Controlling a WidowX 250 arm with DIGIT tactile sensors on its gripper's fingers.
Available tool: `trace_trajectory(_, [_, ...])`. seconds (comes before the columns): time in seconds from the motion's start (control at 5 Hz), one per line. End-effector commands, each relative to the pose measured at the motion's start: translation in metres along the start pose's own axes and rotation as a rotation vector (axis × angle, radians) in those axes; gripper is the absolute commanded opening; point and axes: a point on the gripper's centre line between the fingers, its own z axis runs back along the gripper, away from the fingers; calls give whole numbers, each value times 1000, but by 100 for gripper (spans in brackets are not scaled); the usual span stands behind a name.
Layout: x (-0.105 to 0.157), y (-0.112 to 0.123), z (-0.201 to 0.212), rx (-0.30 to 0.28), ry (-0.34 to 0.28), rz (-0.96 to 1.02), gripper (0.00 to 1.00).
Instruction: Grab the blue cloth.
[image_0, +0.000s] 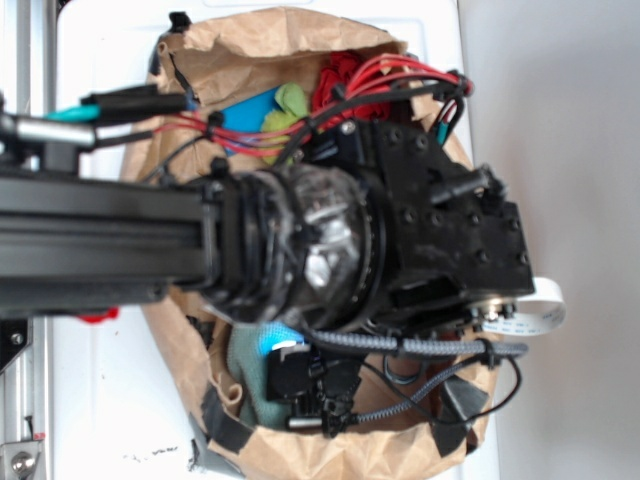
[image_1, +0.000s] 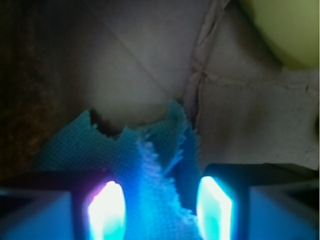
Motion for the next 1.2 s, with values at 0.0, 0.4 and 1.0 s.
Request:
trace_trajectory(0.0, [-3, 1, 16, 27, -69, -14, 0])
trace_trajectory(0.4, [3, 7, 25, -38, -59, 20, 100])
trace_trajectory(1.0, [1, 11, 29, -45, -53, -8, 100])
